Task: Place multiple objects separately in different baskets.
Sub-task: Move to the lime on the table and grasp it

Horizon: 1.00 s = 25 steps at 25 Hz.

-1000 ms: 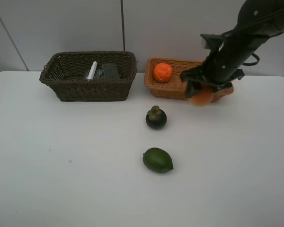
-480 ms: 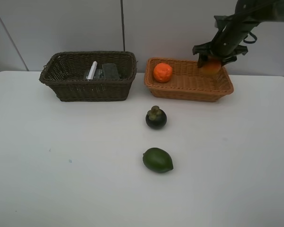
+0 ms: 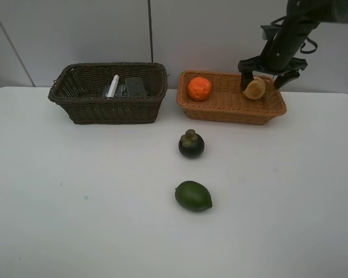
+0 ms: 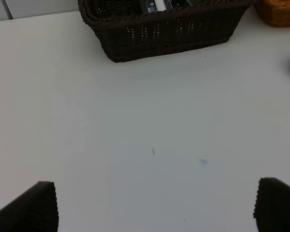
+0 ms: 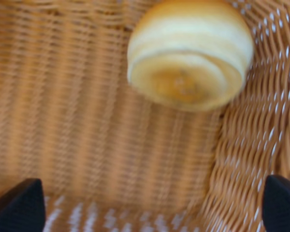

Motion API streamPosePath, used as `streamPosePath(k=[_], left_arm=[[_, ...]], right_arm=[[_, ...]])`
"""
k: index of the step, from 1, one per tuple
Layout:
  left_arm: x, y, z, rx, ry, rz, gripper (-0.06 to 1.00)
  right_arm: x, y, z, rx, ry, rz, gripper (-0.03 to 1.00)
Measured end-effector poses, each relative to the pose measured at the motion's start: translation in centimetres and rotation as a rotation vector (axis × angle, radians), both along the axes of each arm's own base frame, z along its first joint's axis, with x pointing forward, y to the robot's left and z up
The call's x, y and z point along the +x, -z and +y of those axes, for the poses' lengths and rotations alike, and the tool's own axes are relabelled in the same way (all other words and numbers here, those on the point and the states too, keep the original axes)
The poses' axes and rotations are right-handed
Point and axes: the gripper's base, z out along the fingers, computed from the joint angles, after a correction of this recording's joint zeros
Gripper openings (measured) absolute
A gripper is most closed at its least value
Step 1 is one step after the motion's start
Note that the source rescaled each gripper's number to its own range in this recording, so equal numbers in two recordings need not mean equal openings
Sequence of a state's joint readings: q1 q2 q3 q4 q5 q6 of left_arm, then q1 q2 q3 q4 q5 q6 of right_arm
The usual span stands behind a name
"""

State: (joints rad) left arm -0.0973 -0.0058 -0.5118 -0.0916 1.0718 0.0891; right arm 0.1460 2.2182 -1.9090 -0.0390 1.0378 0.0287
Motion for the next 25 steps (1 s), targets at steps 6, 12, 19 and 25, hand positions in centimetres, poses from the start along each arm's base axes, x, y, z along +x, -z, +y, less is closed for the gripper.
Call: streamPosePath(k=[6, 12, 19, 25], left_arm=[[0.0, 0.0, 0.0, 0.0, 0.0, 0.0, 1.0], [0.0, 0.0, 0.0, 0.0, 0.0, 0.0, 1.0], [0.0, 0.0, 0.0, 0.0, 0.0, 0.0, 1.0], [0.0, 0.0, 0.0, 0.0, 0.0, 0.0, 1.0]], right_arm=[[-2.5, -3.7, 1.3, 0.103, 0.005, 0.098, 1.0], [-5.9, -4.1, 5.0, 0.09, -0.09, 0.148, 1.0], [-13.9, -2.5, 10.9, 0.025, -0.269, 0.296, 1.0], [-20.4, 0.8, 15.5, -0.068, -0.459, 0.414, 1.0]])
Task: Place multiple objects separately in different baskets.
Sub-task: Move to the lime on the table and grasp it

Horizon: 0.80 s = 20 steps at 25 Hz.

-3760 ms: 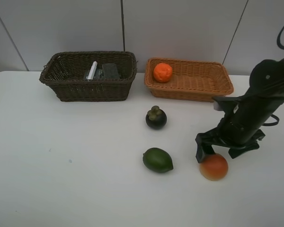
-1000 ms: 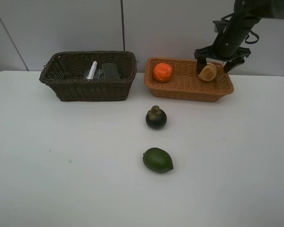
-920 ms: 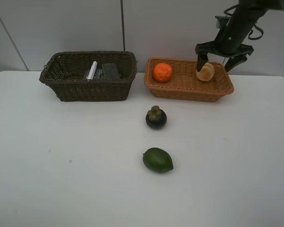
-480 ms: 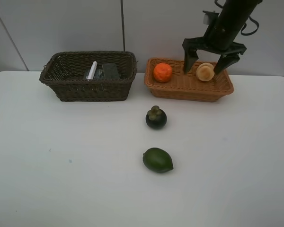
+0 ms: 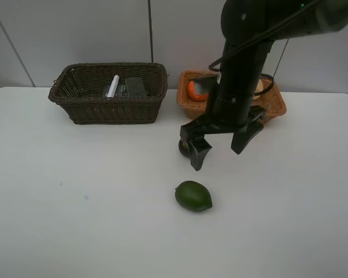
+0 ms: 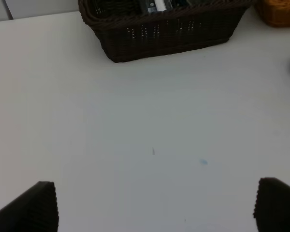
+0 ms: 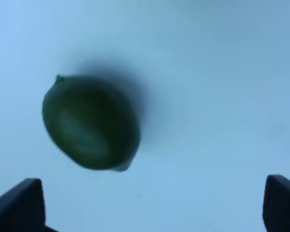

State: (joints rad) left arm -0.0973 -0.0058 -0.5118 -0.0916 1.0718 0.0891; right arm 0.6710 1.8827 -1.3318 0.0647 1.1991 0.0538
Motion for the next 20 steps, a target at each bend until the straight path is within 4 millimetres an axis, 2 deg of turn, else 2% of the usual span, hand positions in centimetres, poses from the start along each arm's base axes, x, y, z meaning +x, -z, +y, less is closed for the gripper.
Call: streamPosePath(k=[4, 8, 20], left_arm=[[0.0, 0.0, 0.0, 0.0, 0.0, 0.0, 1.0], [0.0, 0.0, 0.0, 0.0, 0.0, 0.0, 1.0], [0.0, 0.0, 0.0, 0.0, 0.0, 0.0, 1.0]], right_arm=[[-2.5, 1.4, 2.2, 0.015, -0.148, -0.018, 1.0], [-4.0, 1.9, 3.5, 0.034, -0.254, -0.034, 1.0], [-4.1, 5.0, 2.8, 0.074, -0.373, -0.179, 1.0]])
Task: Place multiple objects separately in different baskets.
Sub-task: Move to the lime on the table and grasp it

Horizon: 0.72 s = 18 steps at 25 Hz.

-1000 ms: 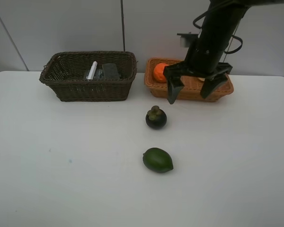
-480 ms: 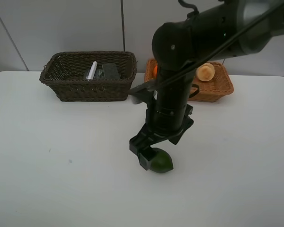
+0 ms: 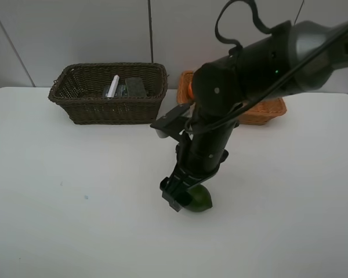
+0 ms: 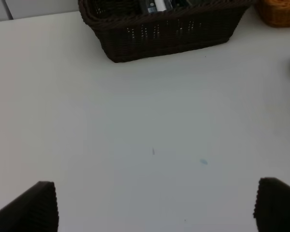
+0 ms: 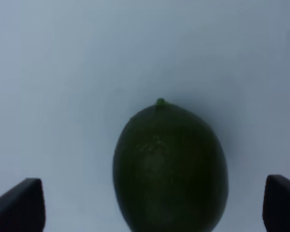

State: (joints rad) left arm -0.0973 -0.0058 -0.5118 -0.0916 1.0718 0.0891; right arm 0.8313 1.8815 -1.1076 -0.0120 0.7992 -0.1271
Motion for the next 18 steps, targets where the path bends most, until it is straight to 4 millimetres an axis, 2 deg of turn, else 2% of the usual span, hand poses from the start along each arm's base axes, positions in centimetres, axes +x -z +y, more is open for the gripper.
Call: streamPosePath(k=[8, 14, 18], left_arm=[[0.0, 0.0, 0.0, 0.0, 0.0, 0.0, 1.0], [0.0, 0.0, 0.0, 0.0, 0.0, 0.0, 1.0], [0.0, 0.0, 0.0, 0.0, 0.0, 0.0, 1.0]], right_arm=[[-0.4, 1.5, -0.5, 0.013, -0.01, -0.023, 1.0], [-0.1, 3.7, -0.2, -0.003, -0.015, -0.012, 1.0], [0.0, 3.9, -0.2, -0.001, -0.016, -0.015, 1.0]])
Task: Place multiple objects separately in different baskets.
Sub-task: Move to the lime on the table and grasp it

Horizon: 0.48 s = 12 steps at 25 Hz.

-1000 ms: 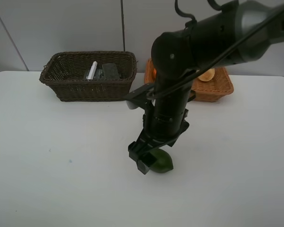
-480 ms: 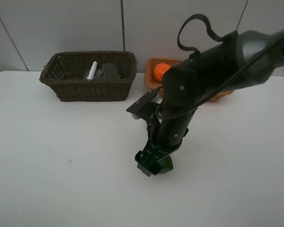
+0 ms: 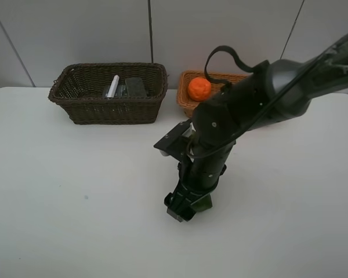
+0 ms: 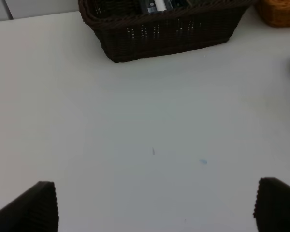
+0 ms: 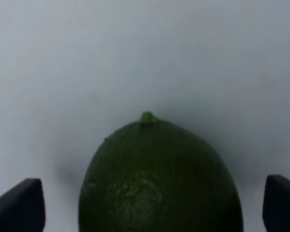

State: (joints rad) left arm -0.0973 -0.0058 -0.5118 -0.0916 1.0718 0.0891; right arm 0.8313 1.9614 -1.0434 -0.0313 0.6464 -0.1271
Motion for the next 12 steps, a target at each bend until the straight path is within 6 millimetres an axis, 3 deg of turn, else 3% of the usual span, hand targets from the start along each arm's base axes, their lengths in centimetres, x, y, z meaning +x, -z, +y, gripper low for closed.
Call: streamPosePath(k=[3, 5, 6, 7, 9, 12], left_arm=[[0.0, 0.0, 0.0, 0.0, 0.0, 0.0, 1.0], [0.0, 0.0, 0.0, 0.0, 0.0, 0.0, 1.0], [0.0, 0.0, 0.0, 0.0, 0.0, 0.0, 1.0], [0.0, 0.0, 0.0, 0.0, 0.0, 0.0, 1.0], [0.0, 0.0, 0.0, 0.0, 0.0, 0.0, 1.0], [0.0, 0.0, 0.0, 0.0, 0.0, 0.0, 1.0]], right_arm=[[-0.01, 0.0, -0.01, -0.001, -0.002, 0.001, 0.99], [-0.05, 0.01, -0.06, -0.007, -0.002, 0.006, 0.88], [-0.08, 0.01, -0.09, -0.01, -0.002, 0.009, 0.76], [-0.11, 0.01, -0.12, -0.013, -0.001, 0.012, 0.44], [-0.14, 0.02, -0.16, -0.017, -0.001, 0.016, 0.0], [-0.2, 0.02, -0.22, -0.024, -0.001, 0.022, 0.01]])
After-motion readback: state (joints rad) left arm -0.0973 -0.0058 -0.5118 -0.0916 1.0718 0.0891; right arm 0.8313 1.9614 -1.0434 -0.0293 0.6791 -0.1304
